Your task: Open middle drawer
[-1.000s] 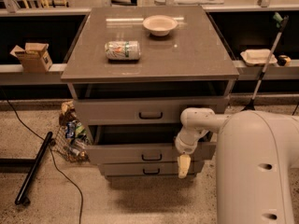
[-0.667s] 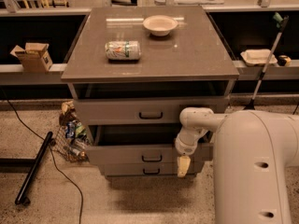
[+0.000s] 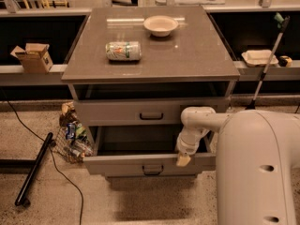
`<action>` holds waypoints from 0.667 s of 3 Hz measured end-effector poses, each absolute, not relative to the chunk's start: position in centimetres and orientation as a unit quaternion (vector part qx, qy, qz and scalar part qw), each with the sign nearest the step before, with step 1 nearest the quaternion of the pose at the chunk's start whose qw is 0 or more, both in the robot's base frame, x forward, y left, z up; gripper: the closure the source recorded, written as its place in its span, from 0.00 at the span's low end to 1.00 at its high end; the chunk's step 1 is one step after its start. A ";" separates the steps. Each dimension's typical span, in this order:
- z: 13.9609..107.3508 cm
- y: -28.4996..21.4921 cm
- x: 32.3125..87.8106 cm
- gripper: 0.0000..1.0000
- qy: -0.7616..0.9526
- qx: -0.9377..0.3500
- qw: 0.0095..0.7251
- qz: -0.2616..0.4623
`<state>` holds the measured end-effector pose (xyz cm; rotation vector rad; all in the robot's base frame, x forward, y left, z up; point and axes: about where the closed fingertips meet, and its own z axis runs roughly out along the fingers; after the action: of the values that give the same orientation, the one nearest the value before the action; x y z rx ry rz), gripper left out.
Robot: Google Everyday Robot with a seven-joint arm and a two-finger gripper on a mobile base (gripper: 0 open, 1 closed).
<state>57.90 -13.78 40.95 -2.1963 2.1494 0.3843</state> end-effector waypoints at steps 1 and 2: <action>41.2 -13.9 57.2 0.87 0.696 -0.708 0.024 0.120; 41.1 -13.9 57.2 0.78 0.696 -0.708 0.024 0.120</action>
Offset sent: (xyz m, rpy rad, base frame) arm -0.0066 -0.0014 0.0037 -0.0042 -0.0075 -0.0049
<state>57.24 -13.91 41.14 -2.1908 2.1534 0.3714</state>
